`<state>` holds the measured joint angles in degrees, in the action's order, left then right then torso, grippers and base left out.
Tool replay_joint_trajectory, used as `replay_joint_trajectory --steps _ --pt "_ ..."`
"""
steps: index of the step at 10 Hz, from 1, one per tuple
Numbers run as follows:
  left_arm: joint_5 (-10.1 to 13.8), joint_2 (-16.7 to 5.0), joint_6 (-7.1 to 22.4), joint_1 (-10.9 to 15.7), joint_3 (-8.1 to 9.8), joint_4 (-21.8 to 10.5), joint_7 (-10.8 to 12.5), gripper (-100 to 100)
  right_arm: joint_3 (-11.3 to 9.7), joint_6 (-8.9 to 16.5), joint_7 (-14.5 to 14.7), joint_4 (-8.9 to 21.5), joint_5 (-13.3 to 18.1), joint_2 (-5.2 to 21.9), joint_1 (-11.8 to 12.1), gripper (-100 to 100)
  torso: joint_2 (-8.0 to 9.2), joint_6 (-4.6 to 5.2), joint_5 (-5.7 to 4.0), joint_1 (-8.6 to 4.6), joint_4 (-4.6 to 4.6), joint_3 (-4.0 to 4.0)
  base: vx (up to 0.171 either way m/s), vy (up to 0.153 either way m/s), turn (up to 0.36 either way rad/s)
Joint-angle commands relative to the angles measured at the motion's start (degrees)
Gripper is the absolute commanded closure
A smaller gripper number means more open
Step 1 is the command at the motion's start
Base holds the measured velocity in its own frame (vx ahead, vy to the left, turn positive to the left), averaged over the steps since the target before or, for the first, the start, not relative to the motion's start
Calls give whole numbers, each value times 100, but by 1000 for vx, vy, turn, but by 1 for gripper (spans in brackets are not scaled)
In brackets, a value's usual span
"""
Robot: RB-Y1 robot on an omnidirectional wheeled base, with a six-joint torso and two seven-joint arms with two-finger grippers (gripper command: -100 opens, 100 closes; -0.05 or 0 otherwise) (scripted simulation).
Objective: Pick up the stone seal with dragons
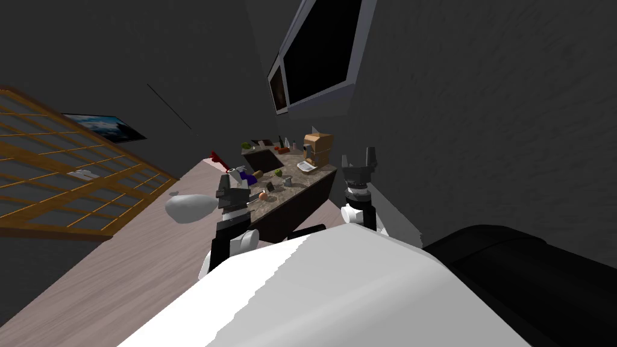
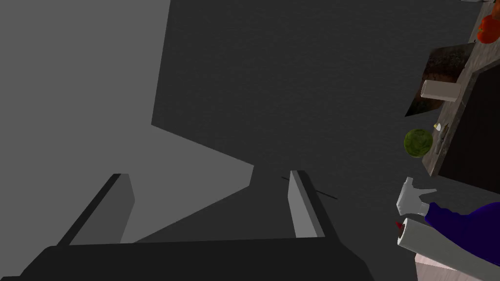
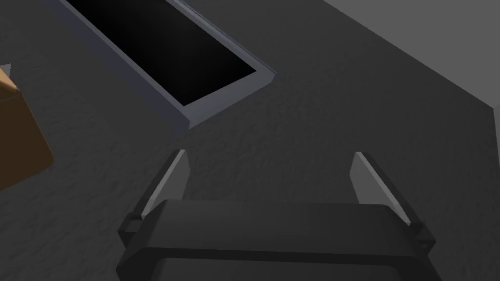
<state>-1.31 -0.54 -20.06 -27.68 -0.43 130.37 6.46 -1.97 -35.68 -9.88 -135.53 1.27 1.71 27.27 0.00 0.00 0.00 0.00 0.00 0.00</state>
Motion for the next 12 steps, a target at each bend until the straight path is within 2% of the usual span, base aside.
replay_joint_trajectory --steps 1,5,6,8,9,10,11,12 --pt "75 -172 121 60 31 -3 21 -100 0 0 0 0 0 0 0 0 0 0 0 0 0 0 -6 -3 -30" --pt "496 -807 729 366 181 -40 157 -100 0 0 0 0 0 0 -1 0 10 1 0 2 2 6 -28 -2 -75" --pt "496 -807 808 366 181 -40 157 -100 0 0 0 0 0 0 -1 0 13 1 0 2 3 8 -29 -2 -36" --pt "807 -1181 1186 579 286 -81 273 -100 0 0 0 0 0 0 -1 0 11 1 0 -2 2 6 -34 -12 -111" --pt "807 -1188 1322 579 286 -81 273 -100 0 0 0 0 0 0 -1 0 13 2 -1 -3 3 7 -27 -5 -38" --pt "980 -1390 1498 696 346 -109 342 -100 0 0 0 0 0 0 0 0 11 -1 0 -1 2 6 -26 -8 -82" --pt "980 -1390 1610 696 346 -109 342 -100 0 0 0 0 0 0 -1 0 9 1 0 -1 2 6 -21 -4 -47" --pt "1161 -1596 1776 819 411 -142 420 -100 0 0 0 0 0 0 0 0 8 -1 0 0 2 5 -25 -6 -105"
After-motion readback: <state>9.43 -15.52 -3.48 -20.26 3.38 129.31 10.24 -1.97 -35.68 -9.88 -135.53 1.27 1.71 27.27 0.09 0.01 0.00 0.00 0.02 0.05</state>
